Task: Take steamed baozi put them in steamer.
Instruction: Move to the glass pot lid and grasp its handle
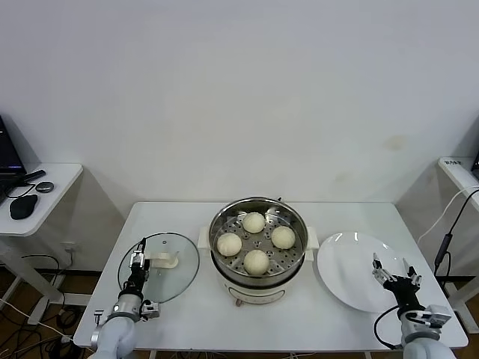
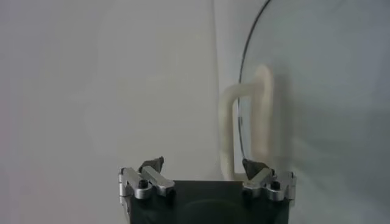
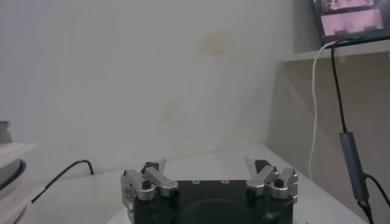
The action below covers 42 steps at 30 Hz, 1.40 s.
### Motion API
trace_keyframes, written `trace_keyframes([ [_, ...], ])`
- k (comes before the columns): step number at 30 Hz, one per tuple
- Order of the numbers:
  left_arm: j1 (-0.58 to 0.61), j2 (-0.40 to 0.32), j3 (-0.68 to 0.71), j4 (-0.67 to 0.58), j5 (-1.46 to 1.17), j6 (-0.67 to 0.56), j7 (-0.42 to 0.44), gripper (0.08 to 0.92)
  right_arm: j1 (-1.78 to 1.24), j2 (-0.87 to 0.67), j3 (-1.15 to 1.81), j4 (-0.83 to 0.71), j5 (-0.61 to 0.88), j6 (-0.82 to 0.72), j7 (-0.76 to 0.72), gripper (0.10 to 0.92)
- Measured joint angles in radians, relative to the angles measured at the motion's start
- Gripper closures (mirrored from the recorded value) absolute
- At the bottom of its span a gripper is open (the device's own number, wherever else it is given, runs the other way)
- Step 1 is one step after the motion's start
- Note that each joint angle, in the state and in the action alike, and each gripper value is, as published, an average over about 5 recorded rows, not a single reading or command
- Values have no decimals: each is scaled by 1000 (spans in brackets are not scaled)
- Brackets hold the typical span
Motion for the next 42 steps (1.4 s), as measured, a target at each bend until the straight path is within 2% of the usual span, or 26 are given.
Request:
trace_keyframes([
  [19,-82,6,27,96,-39,-21,-49,185,-17,11,5,-12,-15,17,1,203],
  [22,-83,8,29,107,-48,-26,-52,243,-19,10,6,-12,-17,17,1,203],
  [38,-89,12,30,129,-140,-36,-22,710,-19,16,5,-12,-27,24,1,203],
  [42,-89,5,22,126,-157,-31,-11,805,-19,17,3,-12,-29,28,1,203],
])
